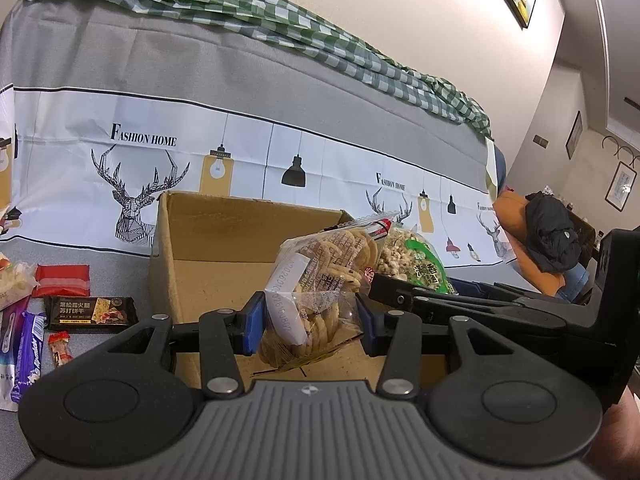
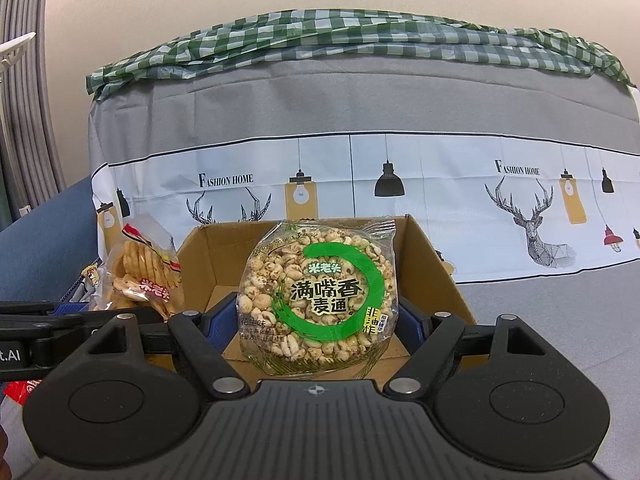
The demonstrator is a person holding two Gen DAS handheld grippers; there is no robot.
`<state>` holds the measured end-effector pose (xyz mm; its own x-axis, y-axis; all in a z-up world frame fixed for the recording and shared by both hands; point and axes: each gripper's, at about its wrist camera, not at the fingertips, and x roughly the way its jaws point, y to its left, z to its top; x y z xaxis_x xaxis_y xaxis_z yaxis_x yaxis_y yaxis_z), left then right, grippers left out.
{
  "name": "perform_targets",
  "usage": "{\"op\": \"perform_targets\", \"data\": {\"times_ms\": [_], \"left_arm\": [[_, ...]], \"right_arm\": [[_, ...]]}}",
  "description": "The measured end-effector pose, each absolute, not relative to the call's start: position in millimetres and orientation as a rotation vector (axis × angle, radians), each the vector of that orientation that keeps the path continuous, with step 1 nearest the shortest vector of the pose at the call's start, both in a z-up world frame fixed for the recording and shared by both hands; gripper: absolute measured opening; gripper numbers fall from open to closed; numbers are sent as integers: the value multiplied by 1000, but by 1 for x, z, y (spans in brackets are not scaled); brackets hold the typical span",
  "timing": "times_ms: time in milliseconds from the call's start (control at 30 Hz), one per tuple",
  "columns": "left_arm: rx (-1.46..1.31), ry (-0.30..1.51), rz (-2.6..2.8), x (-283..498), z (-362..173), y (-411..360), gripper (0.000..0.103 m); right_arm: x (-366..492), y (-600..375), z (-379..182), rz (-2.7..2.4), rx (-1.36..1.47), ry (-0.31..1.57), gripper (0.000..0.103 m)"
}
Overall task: Organize snacks
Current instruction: 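Lower both snacks into the box and open both grippers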
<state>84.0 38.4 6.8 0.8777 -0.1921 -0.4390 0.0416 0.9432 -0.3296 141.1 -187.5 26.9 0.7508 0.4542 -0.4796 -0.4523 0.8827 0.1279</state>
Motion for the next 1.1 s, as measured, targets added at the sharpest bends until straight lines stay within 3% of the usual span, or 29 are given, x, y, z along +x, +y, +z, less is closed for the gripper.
{"op": "perform_targets", "data": {"times_ms": [1100], "left_arm": [[-314,478,-133,83,4,36,51]], "right_arm": [[142,-186,25,501,-4,532,80]]}}
